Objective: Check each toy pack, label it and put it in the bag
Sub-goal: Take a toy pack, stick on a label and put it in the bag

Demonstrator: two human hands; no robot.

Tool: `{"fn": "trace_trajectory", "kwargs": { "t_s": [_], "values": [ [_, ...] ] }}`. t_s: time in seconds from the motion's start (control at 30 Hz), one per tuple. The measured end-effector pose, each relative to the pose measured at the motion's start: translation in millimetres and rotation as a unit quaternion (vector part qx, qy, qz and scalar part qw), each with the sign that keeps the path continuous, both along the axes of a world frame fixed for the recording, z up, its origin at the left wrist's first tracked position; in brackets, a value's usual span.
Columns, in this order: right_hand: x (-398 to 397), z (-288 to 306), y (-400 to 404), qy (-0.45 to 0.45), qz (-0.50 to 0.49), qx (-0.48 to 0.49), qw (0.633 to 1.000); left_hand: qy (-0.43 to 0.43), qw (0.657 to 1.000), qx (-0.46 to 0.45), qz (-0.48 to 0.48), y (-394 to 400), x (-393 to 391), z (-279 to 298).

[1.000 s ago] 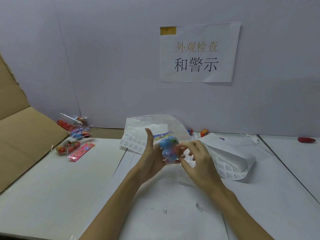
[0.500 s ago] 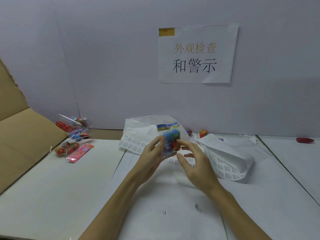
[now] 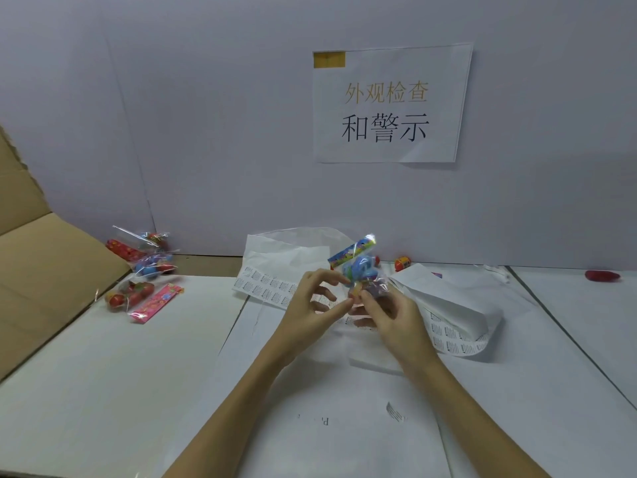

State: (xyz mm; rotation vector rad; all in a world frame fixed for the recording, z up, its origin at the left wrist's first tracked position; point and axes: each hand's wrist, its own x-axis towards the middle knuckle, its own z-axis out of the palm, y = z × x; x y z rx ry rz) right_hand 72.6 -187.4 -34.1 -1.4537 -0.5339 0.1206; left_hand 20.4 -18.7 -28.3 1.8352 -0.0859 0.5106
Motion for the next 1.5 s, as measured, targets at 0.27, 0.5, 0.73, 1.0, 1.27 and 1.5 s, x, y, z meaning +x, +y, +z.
{"fn": "trace_trajectory", "kwargs": {
  "t_s": [0.27, 0.5, 0.73, 1.0, 1.27, 1.5],
  "values": [
    [-6.2, -9.1, -2.5, -0.328, -0.043, -0.246, 0.911, 0.111, 0.957, -0.261, -0.065, -8.9, 1.0, 3.6],
    [4.2, 2.6, -12.1, -0.139, -0.107, -0.197, 0.965, 0.024, 0.978, -0.126, 0.164, 10.3, 4.4, -1.8],
    [4.7, 0.2, -11.4, -0.113, -0.101, -0.219, 0.964, 0.054, 0.997, -0.010, 0.053, -1.2, 11.2, -18.5],
    [22.0, 7.4, -20.9, 0.087, -0.142, 0.019, 0.986, 0.089, 0.983, 0.085, 0.138, 12.7, 9.8, -15.2],
    [26.2, 10.4, -39.1, -0.149, -0.217, -0.192, 0.945, 0.083, 0.950, 0.164, 0.253, 17.6, 11.7, -15.3],
    [25.9, 5.9, -39.3, -0.143, -0.245, -0.443, 0.850, 0.089, 0.943, 0.172, 0.269, 21.8, 12.0, -18.0]
  ]
}}
